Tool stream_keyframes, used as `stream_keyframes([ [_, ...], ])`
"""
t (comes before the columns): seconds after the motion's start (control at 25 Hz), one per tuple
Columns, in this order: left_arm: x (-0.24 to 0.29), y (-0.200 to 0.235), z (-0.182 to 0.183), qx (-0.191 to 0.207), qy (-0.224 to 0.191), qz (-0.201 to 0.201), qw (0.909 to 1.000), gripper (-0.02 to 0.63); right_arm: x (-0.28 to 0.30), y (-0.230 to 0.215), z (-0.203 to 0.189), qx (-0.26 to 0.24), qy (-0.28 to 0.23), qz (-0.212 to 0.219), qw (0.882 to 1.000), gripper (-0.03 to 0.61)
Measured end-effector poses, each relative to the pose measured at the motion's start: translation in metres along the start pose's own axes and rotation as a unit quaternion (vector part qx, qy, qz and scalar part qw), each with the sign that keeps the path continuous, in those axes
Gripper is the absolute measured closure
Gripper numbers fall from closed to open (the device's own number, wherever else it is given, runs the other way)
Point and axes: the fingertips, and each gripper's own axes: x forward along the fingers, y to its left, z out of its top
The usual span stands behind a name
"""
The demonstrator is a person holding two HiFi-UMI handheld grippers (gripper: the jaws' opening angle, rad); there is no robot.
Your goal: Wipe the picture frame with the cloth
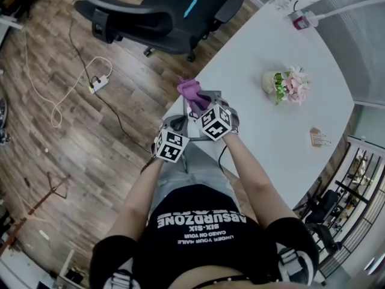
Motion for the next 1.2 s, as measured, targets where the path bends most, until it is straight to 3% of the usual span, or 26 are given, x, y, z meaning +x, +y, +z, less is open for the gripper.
stream_keyframes([
  [0.28,-0.001,0.0,-0.003,-0.009,0.001,-0.015,0.9999,0.598,0.0,0.009,-0.001,0.049,-0.016,0.026,0.998,0.472],
  [1.04,-0.001,0.0,-0.003,-0.039,-0.002,-0.018,0.9991,0.598,-0.025,0.061,-0.028,0.078,-0.008,0.048,0.996,0.472],
  [1.2,0.0,0.0,-0.003,-0.032,-0.002,-0.017,0.9993,0.598,-0.031,0.074,-0.037,0.117,-0.005,0.052,0.992,0.472],
])
